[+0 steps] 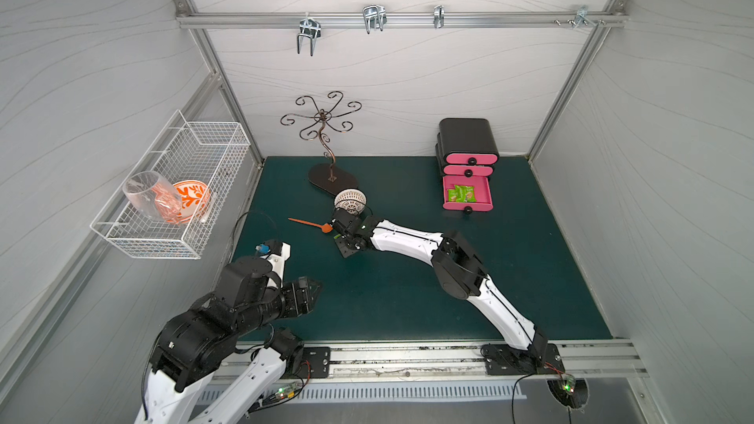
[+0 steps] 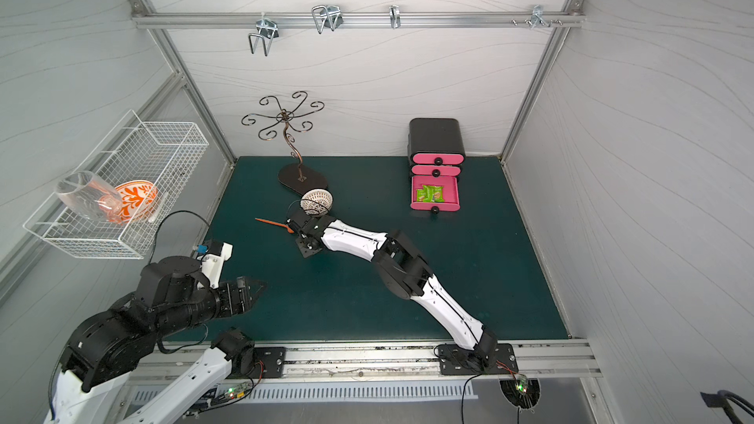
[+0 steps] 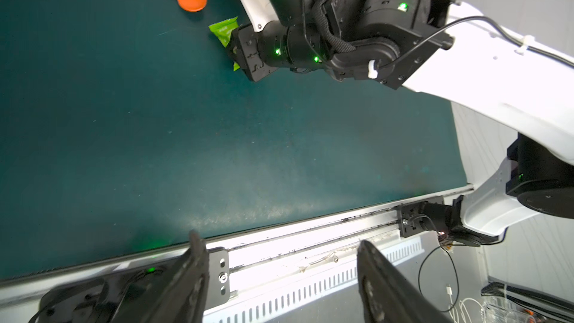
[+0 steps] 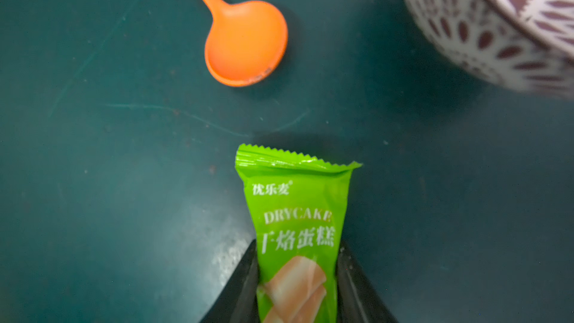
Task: Place the cookies into the drawer by color
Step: Pick up the cookie at the center of the board, then place the cookie in the drawer.
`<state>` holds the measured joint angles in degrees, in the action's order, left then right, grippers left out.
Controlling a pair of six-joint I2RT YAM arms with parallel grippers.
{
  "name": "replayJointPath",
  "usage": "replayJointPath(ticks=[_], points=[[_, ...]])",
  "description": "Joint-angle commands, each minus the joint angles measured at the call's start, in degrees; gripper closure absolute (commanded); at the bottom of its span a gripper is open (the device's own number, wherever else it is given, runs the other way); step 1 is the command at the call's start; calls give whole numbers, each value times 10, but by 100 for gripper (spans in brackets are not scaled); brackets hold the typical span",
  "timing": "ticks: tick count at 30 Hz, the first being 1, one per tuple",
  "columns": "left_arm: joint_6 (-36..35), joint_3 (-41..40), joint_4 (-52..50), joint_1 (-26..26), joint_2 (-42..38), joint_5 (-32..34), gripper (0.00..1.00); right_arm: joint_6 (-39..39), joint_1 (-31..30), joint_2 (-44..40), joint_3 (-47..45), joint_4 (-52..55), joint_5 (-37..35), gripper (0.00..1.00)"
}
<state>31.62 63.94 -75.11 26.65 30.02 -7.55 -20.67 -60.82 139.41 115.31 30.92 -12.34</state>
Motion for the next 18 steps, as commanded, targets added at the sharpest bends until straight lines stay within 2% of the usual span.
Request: replayJointPath(ticks=[1,7,11,14,18], points=[[-15,-1,72,-1,-5,-42,23,-9,23,-74,-72,-13,20,66],[-30,-6,170,-1,39,-126,23,-9,89,-257,-254,-68,24,67],[-28,-6,253,-1,97,-180,23,27,156,-368,-358,-76,7,67],[-26,-3,313,0,141,-206,23,57,220,-432,-415,-87,2,67],[-30,6,364,0,200,-240,23,85,313,-473,-447,-87,7,67]])
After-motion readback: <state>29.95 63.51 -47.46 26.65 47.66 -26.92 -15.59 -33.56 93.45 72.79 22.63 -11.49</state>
